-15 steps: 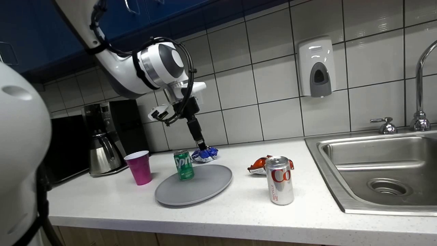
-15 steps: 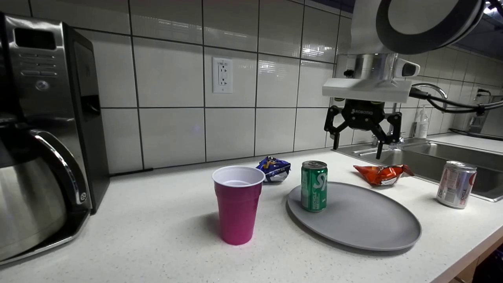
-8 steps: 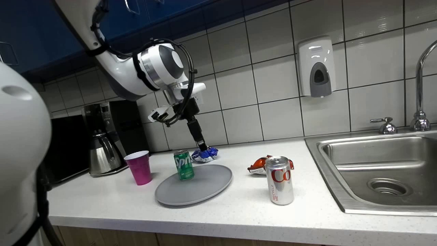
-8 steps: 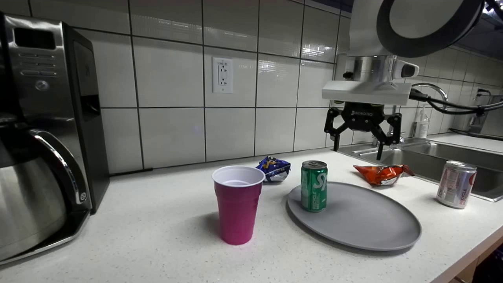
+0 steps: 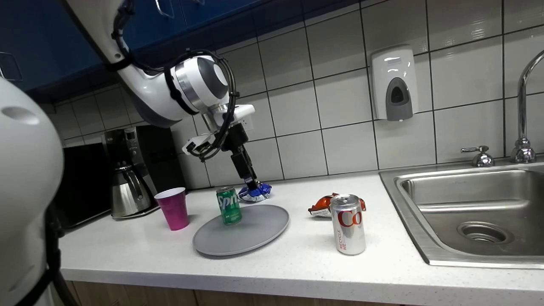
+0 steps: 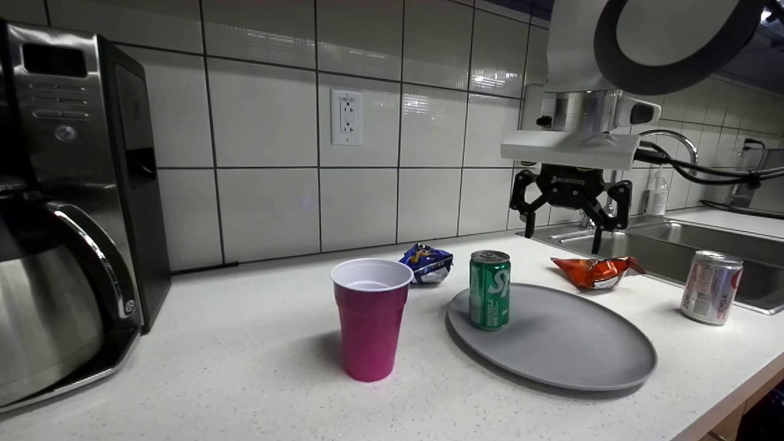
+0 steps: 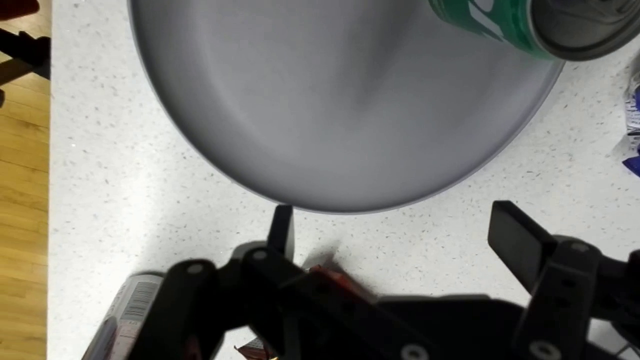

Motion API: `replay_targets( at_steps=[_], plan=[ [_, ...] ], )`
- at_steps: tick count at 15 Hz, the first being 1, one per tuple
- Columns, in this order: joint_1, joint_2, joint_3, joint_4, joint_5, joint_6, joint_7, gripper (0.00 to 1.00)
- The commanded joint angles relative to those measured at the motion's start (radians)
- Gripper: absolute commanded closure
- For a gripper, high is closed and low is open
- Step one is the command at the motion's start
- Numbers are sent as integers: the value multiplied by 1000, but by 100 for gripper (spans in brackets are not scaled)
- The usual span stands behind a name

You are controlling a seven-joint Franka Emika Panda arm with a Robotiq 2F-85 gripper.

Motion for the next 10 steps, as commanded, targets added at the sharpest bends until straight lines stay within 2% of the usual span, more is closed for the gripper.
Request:
replay_targets(
  at_steps=[1,7,10],
  plan=[
    [-38,-50,8,-43,-28,13,43,0],
    [-90,-77,-26,-42,-2,23,-38,0],
    [-113,-97,-58,-42,40,29,-142,0]
  ],
)
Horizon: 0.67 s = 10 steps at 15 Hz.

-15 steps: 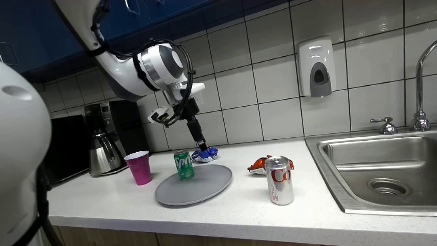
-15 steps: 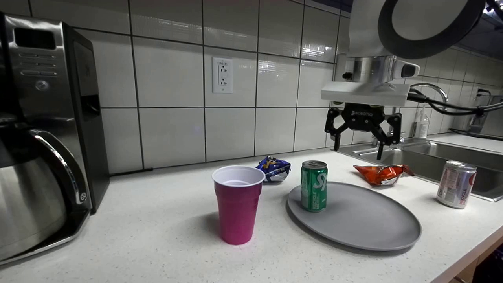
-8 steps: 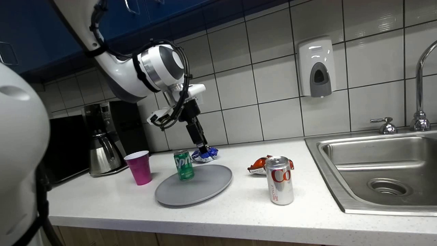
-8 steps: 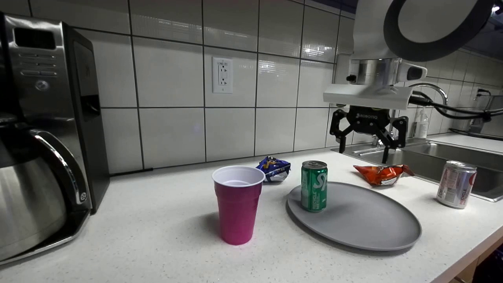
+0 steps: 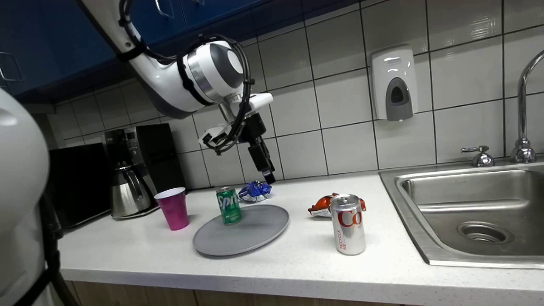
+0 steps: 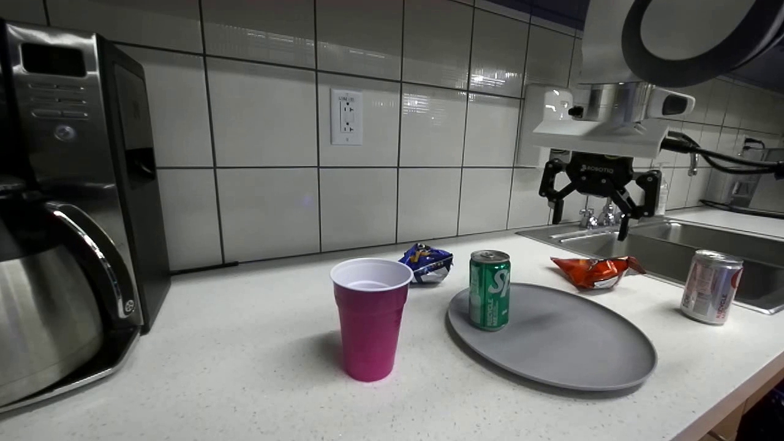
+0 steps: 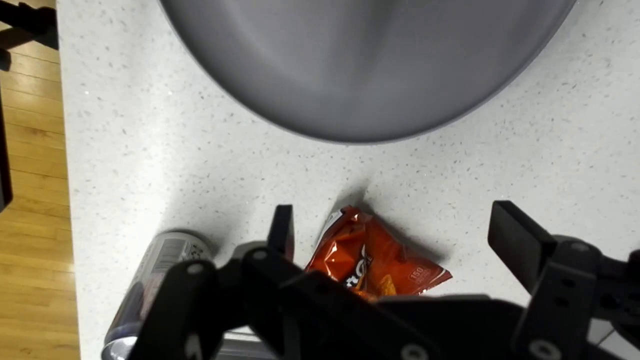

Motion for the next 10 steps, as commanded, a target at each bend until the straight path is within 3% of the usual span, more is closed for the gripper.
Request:
replay_targets(
  at_steps=[1,5,10],
  plan=[
    [-37,-58,-30,-24,57,14,-156,0],
    [-64,-74,-69,-16,120,-5,-346,0],
    [-73,-86,-115,-9,264,-56,-676,0]
  ],
)
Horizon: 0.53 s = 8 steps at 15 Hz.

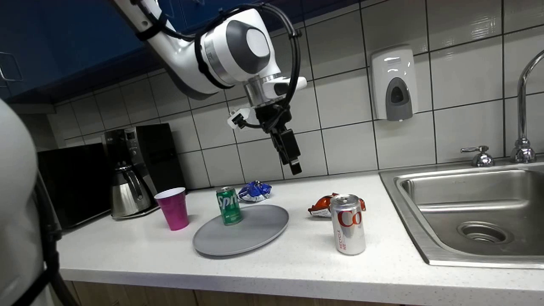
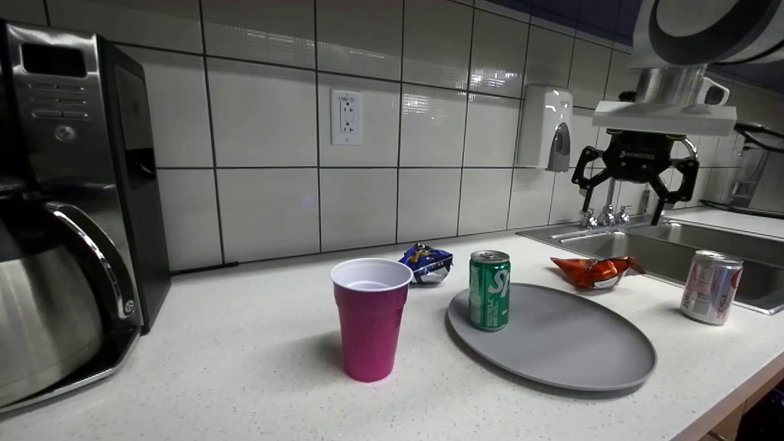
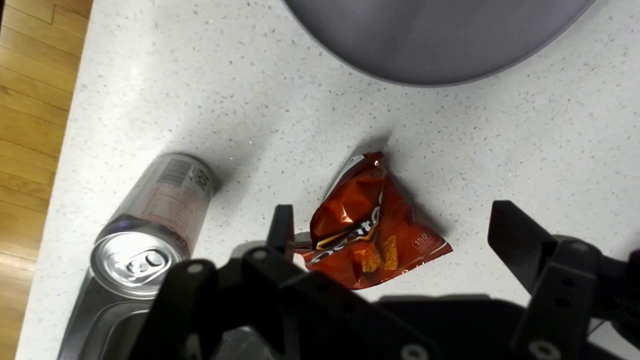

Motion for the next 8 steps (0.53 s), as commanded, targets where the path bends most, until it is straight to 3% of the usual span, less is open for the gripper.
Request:
replay_targets(
  at_steps=[1,8],
  plan=[
    [-24,-41,-12,-7,83,-64,-219,0],
    [-80,-85,-17,-14,67,-141,-381,0]
  ],
)
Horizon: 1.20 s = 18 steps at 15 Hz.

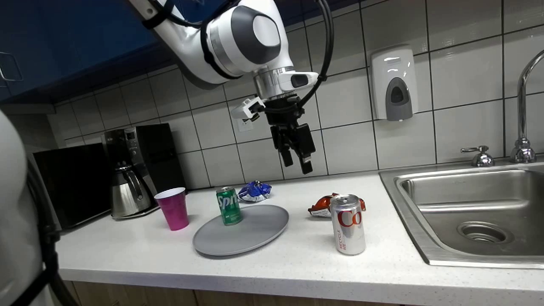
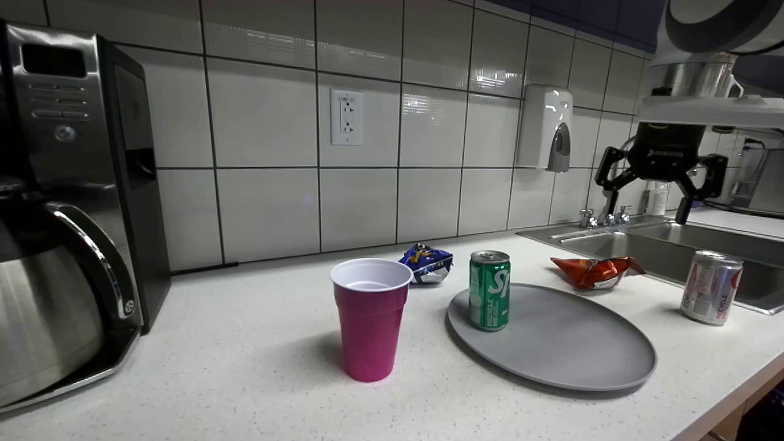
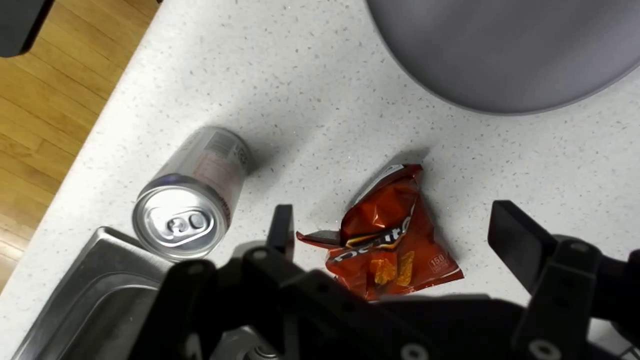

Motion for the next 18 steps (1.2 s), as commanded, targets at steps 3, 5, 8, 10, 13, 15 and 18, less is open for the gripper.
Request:
replay_targets(
  at_steps=[3,5,8,10,13,15,18],
  plan=[
    [-65,-66,9,-22,-19,-65,-79,0],
    [-84,-63,13,-31,-38,-58,-63,0],
    [-109,-59,14,-58,-76,-42,-43,0],
    [-126,-59,12,-72,-94,-41,-35,0],
    [-153,-61,7,-90,-121,-44,-20,0],
    [-173,-58,4,-99,-142,-46,-8,0],
    [-198,-50,-2,-112,-162,-40,13,0]
  ],
)
